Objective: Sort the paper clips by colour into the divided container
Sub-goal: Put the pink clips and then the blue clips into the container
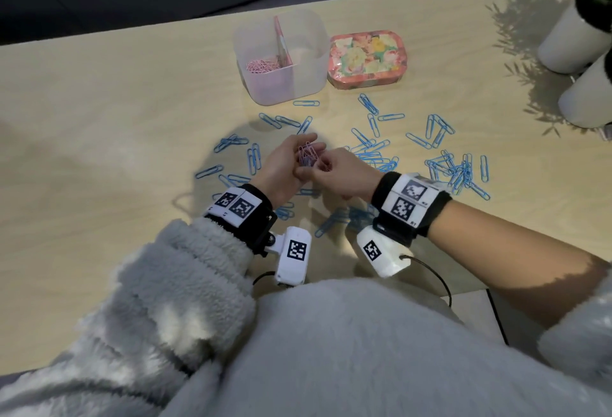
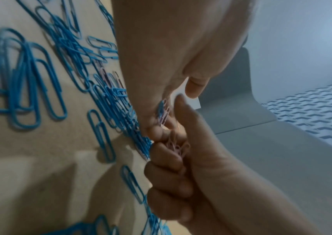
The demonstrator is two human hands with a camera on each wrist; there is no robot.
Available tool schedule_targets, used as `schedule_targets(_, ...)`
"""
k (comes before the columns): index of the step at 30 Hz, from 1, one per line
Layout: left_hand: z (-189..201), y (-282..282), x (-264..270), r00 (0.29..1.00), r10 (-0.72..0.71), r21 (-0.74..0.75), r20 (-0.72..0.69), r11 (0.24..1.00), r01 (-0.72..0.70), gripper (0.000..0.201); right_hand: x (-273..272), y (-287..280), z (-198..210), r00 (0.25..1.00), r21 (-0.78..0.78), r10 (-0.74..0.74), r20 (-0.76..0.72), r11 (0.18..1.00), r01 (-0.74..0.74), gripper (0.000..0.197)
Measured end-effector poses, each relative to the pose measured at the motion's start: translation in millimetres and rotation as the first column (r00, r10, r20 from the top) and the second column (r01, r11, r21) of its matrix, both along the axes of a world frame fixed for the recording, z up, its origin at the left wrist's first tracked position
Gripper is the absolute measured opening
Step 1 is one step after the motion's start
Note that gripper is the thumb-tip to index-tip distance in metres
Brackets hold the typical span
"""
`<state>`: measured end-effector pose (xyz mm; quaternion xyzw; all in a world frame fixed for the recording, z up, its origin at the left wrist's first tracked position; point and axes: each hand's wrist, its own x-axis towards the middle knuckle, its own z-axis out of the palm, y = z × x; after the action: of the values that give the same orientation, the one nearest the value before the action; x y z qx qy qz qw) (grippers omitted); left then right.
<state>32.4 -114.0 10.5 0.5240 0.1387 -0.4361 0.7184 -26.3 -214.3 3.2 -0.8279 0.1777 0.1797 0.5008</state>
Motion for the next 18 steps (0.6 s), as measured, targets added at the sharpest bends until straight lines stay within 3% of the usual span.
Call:
schedule_targets(2,-3,-2,-1,1.000,0.026,0.000,0.007,1.000,-0.026,0.017,2,2,2,0.999,-0.028,0.022,0.043,0.999,-0.021,0.039)
schedule_targets(6,-10,1,-5,0.999,0.049,-0.003,-0.020,0.999,-0.049,0.020,1,-1,4,0.998,0.087,-0.040,-0.050,0.995,0.045,0.024)
schedule_targets(11,-14,-1,-7,0.997,0.037,-0.020,-0.068,0.999,-0.038,0.030,-4,0,8,0.996,0.093,-0.085,-0.012,0.992,0.086,0.042)
schedule_targets(15,-11,-3,-8,0.997,0.025,-0.057,-0.073,0.998,-0.029,0.029,0,1,2,0.990,0.102,-0.129,-0.058,0.986,0.135,0.042)
schedule_targets(18,-13,0,-5,0.999,0.027,-0.039,-0.034,0.999,-0.029,0.022,-2,-7,8,0.999,0.063,-0.030,-0.042,0.997,0.033,0.032)
